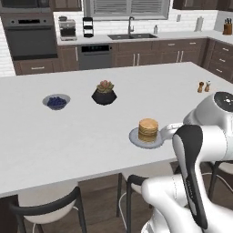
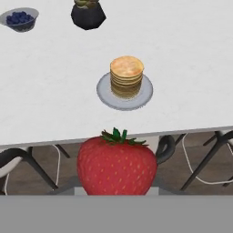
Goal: Take the strawberry from the fridge and place it on top of the pancake, located on the dining counter.
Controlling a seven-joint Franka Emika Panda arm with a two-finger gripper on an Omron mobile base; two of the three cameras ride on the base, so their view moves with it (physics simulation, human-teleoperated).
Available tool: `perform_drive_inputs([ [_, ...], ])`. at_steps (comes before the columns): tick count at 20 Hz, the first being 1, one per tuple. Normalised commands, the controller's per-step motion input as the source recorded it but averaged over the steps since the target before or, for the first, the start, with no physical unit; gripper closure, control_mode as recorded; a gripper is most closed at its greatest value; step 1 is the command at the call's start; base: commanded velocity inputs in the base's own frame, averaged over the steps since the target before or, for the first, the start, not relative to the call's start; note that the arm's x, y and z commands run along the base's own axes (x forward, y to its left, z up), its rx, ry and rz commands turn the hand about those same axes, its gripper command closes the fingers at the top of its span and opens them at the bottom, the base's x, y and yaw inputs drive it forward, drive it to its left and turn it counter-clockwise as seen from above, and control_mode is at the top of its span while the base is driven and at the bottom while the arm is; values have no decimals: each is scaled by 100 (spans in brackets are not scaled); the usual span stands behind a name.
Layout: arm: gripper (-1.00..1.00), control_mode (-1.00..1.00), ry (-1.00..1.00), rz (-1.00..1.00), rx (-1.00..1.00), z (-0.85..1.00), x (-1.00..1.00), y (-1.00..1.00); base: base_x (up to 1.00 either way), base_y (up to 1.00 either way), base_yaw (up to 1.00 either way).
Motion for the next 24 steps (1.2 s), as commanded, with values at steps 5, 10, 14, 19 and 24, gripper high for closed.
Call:
perform_drive_inputs([
  [5,100,-100,19,-3,0,11,60,0,30,0,-1],
  [10,100,-100,26,-2,0,8,100,-1,0,0,0],
  [14,100,-100,21,0,0,-4,100,-13,0,0,0],
  [19,100,-100,7,-4,2,-42,100,-32,0,0,0],
  [24,100,-100,-10,-1,0,-64,100,-13,0,0,0],
])
